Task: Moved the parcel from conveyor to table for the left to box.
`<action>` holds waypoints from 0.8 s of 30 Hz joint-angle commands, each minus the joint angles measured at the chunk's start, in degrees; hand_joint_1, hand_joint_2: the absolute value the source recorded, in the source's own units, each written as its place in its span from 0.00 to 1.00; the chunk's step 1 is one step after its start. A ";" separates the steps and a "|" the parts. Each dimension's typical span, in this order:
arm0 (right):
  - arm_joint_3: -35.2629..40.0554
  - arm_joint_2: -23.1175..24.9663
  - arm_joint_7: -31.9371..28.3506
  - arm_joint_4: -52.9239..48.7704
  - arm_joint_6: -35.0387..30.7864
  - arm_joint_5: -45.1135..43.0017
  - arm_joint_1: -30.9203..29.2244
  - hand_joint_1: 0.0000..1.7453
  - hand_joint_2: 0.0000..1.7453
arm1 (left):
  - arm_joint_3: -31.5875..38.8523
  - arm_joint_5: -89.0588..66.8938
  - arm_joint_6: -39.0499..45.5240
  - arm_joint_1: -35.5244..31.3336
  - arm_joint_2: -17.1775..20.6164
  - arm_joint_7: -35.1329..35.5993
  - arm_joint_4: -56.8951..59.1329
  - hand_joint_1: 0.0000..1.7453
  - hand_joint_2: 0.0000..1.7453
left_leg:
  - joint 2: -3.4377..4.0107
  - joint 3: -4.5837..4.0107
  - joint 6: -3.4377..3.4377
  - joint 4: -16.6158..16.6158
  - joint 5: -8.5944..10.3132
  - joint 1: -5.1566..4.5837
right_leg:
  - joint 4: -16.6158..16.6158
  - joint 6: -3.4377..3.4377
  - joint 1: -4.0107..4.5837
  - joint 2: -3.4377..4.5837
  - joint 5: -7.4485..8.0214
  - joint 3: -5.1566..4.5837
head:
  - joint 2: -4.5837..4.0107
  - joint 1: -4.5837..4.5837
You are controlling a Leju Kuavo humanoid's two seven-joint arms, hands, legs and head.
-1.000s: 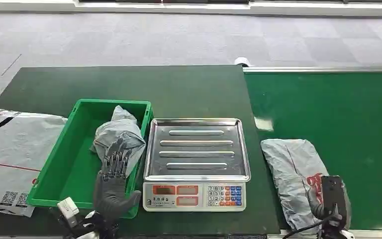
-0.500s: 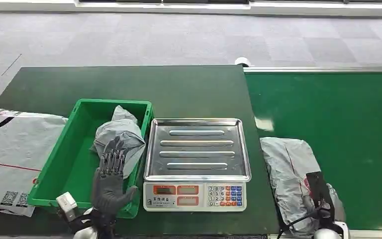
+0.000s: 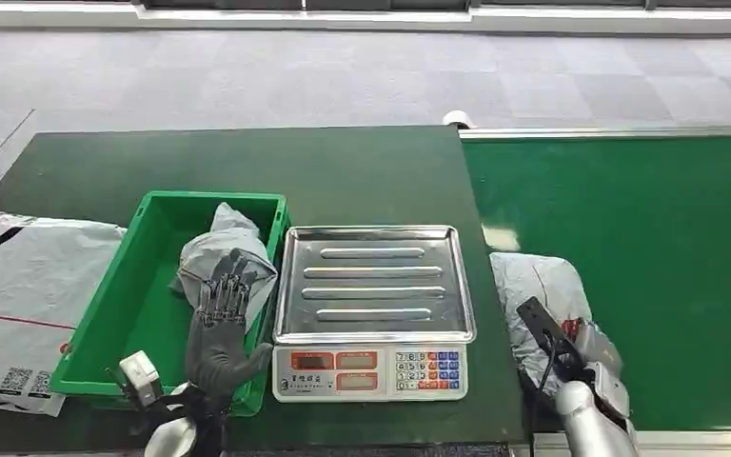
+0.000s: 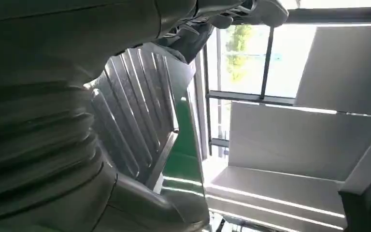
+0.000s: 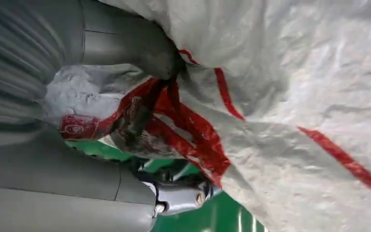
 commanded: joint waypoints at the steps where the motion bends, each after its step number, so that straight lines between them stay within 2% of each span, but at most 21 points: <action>1: 5.36 -1.06 0.41 10.33 0.36 0.12 -4.66 1.00 1.00 | -1.93 -0.18 0.19 -1.70 0.53 0.28 3.49 0.00 1.00 | -0.05 -0.11 0.01 -0.07 0.13 0.03 | -0.10 -0.04 0.04 -0.05 0.17 -0.08 | 0.00 0.00; 4: 6.42 -0.11 0.26 7.83 0.33 1.05 -4.10 1.00 1.00 | -1.15 -0.76 0.46 -0.92 -0.38 0.28 2.53 0.00 1.00 | -0.05 0.31 0.00 -0.04 0.14 0.04 | -0.10 -0.03 0.06 -0.02 0.24 -0.02 | 0.00 0.00; 11: 7.39 0.49 -0.43 1.61 -0.43 0.32 -3.63 1.00 1.00 | 0.28 -1.31 0.44 0.03 -0.65 0.32 0.71 0.00 1.00 | 0.05 0.22 -0.01 0.04 0.18 0.01 | 0.00 -0.01 0.06 0.10 0.24 -0.11 | 0.00 0.00; 17: 7.39 0.49 -0.43 1.61 -0.43 0.32 -3.63 1.00 1.00 | 0.28 -1.31 0.44 0.03 -0.65 0.32 0.71 0.00 1.00 | 0.03 0.18 -0.02 0.05 0.17 0.01 | 0.02 -0.01 0.07 0.07 0.23 -0.14 | 0.00 0.00; 19: 7.21 0.58 -2.63 -1.39 -3.69 -1.43 -2.91 1.00 1.00 | 0.83 -1.36 0.42 0.41 -0.91 0.37 0.24 0.00 1.00 | 0.00 0.14 -0.02 0.04 0.18 0.01 | 0.01 -0.01 0.07 0.03 0.23 -0.17 | 0.00 0.00; 24: 7.47 0.44 -2.33 -3.56 -2.99 -1.54 -2.37 1.00 1.00 | 0.96 -1.49 0.40 0.59 -0.96 0.50 -0.12 0.00 1.00 | 0.02 0.03 -0.01 0.04 0.19 0.00 | 0.02 -0.01 0.05 0.04 0.24 -0.27 | 0.00 0.00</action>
